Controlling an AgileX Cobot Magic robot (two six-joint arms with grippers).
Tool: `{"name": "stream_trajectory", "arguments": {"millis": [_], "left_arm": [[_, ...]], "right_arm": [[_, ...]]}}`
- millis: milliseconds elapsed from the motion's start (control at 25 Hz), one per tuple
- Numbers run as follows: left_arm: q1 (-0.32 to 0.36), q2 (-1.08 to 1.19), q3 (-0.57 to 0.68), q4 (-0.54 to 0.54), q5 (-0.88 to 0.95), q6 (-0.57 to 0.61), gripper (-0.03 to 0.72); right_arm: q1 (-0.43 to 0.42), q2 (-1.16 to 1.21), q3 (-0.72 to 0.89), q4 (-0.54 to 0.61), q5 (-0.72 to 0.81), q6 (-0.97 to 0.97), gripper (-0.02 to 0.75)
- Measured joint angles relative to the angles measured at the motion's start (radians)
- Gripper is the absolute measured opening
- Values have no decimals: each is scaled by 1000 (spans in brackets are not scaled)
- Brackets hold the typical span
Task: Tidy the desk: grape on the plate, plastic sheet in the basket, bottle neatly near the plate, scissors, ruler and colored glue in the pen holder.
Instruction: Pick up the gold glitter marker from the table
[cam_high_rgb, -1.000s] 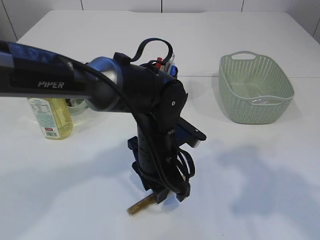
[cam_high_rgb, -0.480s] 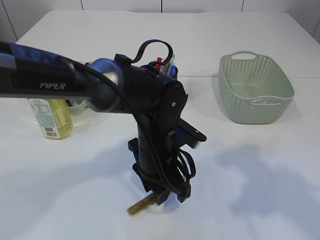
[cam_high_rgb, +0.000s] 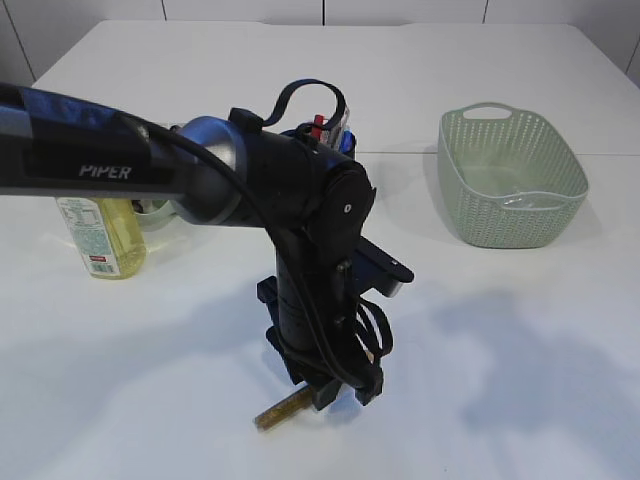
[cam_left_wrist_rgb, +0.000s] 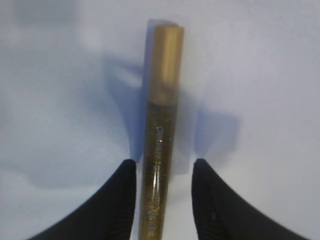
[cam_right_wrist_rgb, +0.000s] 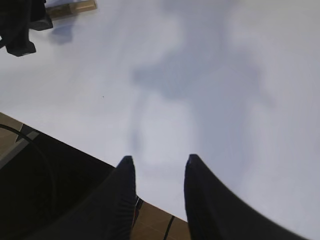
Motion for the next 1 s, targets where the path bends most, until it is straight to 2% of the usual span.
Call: {"name": "stream_trajectory", "arguments": {"millis": [760,1000], "left_arm": [[-5,20,0,40,-34,-38,277],[-5,28,0,46,-40,-38,243]], "right_arm": [[0,0,0,0,0,0,279],[0,0,0,0,0,0,279]]}}
